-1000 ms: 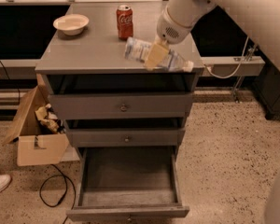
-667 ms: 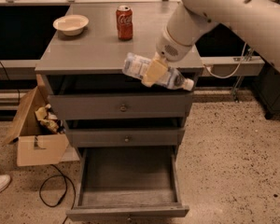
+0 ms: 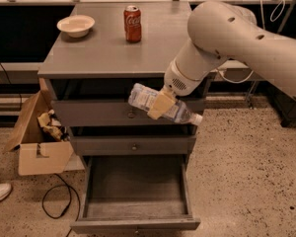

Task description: Place blue plastic bottle into bottom drawer

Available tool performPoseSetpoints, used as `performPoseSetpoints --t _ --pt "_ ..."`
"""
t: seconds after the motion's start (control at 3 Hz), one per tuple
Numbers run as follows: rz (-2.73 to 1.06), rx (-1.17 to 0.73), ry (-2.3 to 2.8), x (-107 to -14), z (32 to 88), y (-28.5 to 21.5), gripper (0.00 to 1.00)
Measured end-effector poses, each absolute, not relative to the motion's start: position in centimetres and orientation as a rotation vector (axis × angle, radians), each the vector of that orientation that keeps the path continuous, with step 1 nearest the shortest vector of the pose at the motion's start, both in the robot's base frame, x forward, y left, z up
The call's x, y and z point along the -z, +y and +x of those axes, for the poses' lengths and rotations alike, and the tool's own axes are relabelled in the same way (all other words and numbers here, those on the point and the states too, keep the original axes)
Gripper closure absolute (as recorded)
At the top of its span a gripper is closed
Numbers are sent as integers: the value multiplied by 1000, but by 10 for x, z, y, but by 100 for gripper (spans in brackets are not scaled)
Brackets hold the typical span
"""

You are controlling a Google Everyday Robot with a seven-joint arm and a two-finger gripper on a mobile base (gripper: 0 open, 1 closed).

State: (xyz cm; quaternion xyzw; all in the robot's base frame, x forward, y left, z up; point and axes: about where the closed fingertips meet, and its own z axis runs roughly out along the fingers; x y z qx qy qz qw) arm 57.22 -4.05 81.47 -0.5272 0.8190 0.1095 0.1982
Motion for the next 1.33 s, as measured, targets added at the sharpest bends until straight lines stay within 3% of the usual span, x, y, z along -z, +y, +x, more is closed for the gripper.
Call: performPoseSetpoints --t 0.67,1.33 --pt "-1447 -347 2348 -775 564 -45 100" --pt "-1240 -589 2429 -652 527 -43 100"
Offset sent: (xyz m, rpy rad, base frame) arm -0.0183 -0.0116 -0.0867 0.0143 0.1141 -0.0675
